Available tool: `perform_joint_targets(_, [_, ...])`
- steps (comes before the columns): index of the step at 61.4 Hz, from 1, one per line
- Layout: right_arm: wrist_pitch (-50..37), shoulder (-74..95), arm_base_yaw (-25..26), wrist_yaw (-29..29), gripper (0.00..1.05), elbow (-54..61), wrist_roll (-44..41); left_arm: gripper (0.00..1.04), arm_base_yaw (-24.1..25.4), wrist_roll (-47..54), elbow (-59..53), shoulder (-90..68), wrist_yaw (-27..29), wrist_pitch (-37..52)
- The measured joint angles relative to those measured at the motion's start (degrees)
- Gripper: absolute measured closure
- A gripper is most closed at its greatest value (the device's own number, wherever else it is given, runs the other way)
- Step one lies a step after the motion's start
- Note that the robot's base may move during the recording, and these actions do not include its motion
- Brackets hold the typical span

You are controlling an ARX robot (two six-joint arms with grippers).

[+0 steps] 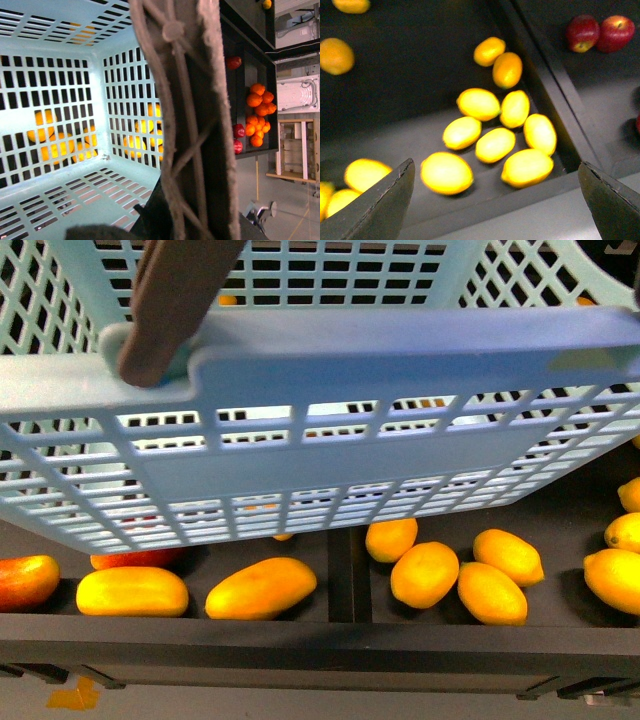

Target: Pick lemon and mango into basket

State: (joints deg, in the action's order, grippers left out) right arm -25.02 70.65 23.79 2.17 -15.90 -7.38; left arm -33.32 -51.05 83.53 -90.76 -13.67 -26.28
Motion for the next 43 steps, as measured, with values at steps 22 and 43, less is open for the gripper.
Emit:
perform_joint_targets(22, [-3.1, 50.16, 1.09, 0.94, 0.09, -27.74, -13.2, 1.0, 0.0, 0.13, 0.0, 0.02, -0.07, 0.0])
perform_joint_targets(43, [4.0, 66.03, -0.72, 1.16, 0.09, -46.71, -13.07, 1.0, 0.0, 0.15, 0.0, 0.02, 0.0, 0.0])
